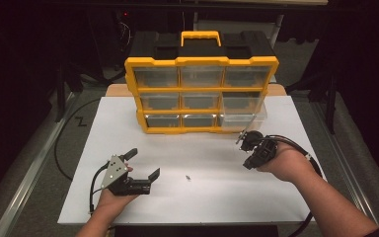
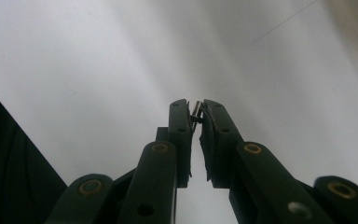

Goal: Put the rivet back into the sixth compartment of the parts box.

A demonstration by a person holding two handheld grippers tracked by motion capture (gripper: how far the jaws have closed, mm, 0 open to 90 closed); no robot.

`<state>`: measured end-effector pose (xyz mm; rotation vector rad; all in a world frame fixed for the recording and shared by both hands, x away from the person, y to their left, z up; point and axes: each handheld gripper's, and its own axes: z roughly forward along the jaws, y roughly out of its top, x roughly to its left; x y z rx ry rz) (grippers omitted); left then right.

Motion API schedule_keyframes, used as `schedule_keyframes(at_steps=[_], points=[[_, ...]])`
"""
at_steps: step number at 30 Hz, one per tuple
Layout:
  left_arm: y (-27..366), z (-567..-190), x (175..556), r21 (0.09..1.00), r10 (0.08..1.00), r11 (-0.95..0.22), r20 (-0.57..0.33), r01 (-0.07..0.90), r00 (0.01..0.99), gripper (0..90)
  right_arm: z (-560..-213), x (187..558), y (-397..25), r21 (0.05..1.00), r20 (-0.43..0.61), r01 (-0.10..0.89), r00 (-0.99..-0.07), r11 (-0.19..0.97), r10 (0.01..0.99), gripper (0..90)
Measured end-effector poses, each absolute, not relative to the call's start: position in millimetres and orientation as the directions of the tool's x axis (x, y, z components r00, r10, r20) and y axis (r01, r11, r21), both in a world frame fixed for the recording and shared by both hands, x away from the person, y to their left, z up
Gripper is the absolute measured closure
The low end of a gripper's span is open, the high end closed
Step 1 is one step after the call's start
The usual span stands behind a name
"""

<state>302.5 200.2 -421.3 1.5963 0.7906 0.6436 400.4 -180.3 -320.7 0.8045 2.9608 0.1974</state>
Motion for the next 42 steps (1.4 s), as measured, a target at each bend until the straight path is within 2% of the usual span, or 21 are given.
schedule_keyframes(at_steps=[42], points=[[200,-421,302,0.987,0.784,-0.084,-0.021,0.139,0.620,0.7,-246,416,-184,0.161,-0.074,0.514,-0.845,0.843,0.529,84.8]])
